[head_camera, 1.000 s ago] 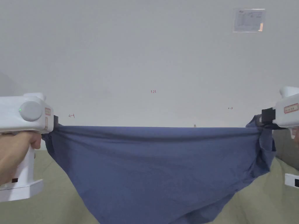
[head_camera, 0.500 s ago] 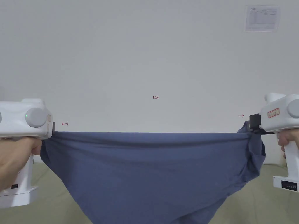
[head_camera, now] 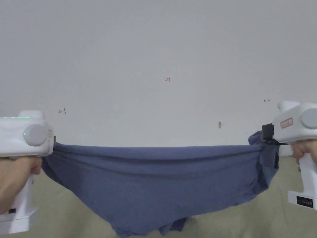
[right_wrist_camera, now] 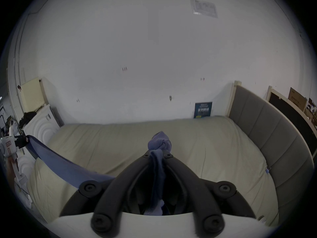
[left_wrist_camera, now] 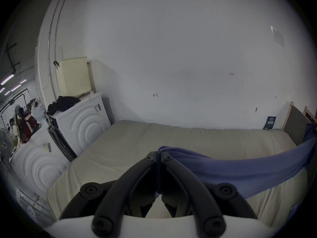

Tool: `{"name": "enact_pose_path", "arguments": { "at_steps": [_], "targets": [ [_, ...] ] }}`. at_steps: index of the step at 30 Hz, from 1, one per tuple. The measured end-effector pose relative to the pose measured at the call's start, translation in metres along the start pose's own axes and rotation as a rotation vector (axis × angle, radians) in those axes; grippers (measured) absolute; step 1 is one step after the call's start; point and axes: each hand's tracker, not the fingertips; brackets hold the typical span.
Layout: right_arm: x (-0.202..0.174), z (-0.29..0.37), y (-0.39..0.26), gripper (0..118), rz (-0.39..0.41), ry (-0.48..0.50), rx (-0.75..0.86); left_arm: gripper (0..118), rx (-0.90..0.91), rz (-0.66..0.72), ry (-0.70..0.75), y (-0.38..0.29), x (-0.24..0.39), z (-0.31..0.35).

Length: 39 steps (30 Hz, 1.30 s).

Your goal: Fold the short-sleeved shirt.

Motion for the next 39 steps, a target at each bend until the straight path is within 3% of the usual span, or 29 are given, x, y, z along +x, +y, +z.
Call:
{"name": "enact_pose_path", "arguments": {
  "at_steps": [7, 17, 21, 24, 26, 31, 39],
  "targets": [
    [0.026, -0.002, -0.125, 6, -0.019, 0.019, -0.128, 1, -0.154, -0.003, -0.063, -0.126, -0.011, 0.002],
    [0.047, 0.072, -0.289, 6, -0.123, 0.040, -0.258, 1, -0.342, 0.002, -0.088, -0.282, -0.047, 0.058],
    [0.055, 0.110, -0.330, 6, -0.198, 0.044, -0.271, 1, -0.362, 0.030, -0.074, -0.309, -0.068, 0.087],
    [0.061, 0.137, -0.355, 6, -0.202, 0.044, -0.288, 1, -0.398, 0.086, -0.102, -0.325, -0.087, 0.110],
    [0.065, 0.152, -0.371, 6, -0.255, 0.056, -0.305, 1, -0.405, 0.078, -0.100, -0.336, -0.091, 0.127],
    [0.071, 0.190, -0.404, 6, -0.291, 0.048, -0.311, 1, -0.433, 0.050, -0.120, -0.364, -0.102, 0.160],
    [0.082, 0.190, -0.442, 8, -0.334, 0.020, -0.374, 1, -0.485, 0.079, -0.138, -0.392, -0.111, 0.170]
  ]
}}
